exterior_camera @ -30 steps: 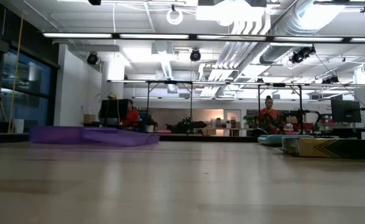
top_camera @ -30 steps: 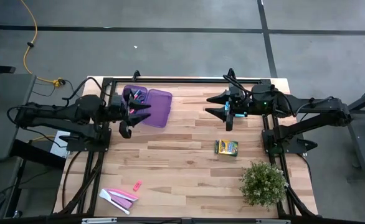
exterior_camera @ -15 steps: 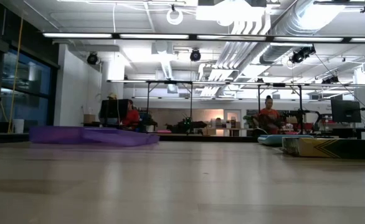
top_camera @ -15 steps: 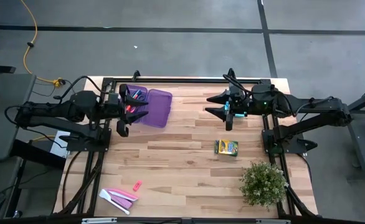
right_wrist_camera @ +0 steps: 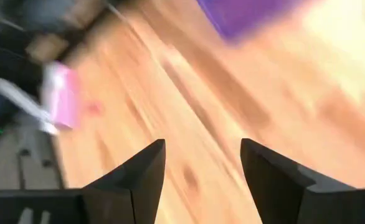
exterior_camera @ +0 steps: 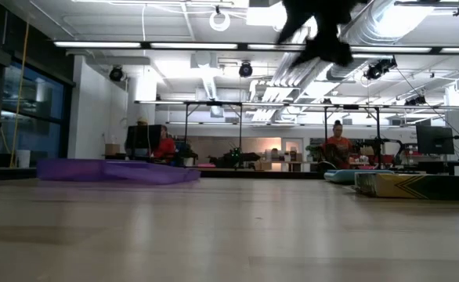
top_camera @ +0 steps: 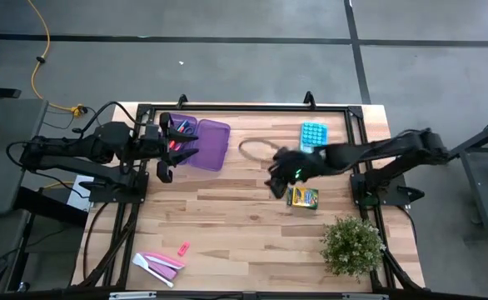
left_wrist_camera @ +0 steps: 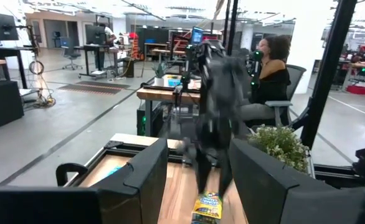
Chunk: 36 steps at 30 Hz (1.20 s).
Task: Pack school essentials
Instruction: Put the yellow box of crayons into the purple supply box
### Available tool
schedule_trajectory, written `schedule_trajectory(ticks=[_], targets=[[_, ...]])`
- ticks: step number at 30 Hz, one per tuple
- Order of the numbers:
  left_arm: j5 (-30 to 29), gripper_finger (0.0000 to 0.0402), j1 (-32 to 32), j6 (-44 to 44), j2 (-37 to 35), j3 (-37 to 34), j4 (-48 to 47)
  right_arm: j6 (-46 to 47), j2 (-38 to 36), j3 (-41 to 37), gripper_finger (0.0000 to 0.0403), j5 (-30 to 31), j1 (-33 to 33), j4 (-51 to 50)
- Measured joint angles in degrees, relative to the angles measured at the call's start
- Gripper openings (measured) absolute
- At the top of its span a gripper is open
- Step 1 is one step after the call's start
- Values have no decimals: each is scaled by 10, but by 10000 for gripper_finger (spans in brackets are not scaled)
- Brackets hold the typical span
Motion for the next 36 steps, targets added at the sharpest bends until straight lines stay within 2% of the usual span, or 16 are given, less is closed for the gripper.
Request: schedule_trajectory(ticks=[6,10,14,20,22,27,36], targets=[[-15,161,0,0,0,0,0,159,96,0,201,-5,27,-125],[-16,161,0,4,0,0,0,236,139,0,201,-11,32,-171],[-16,161,0,6,0,0,-5,285,151,0,201,-18,32,-200],[-16,161,0,15,0,0,-5,356,160,-1,201,26,47,-282],[-16,161,0,15,0,0,-5,371,164,-1,201,27,47,-281],[-16,161,0,15,0,0,-6,396,165,-1,201,33,49,-205],[-16,161,0,15,0,0,-8,422,208,-1,201,26,51,-211]])
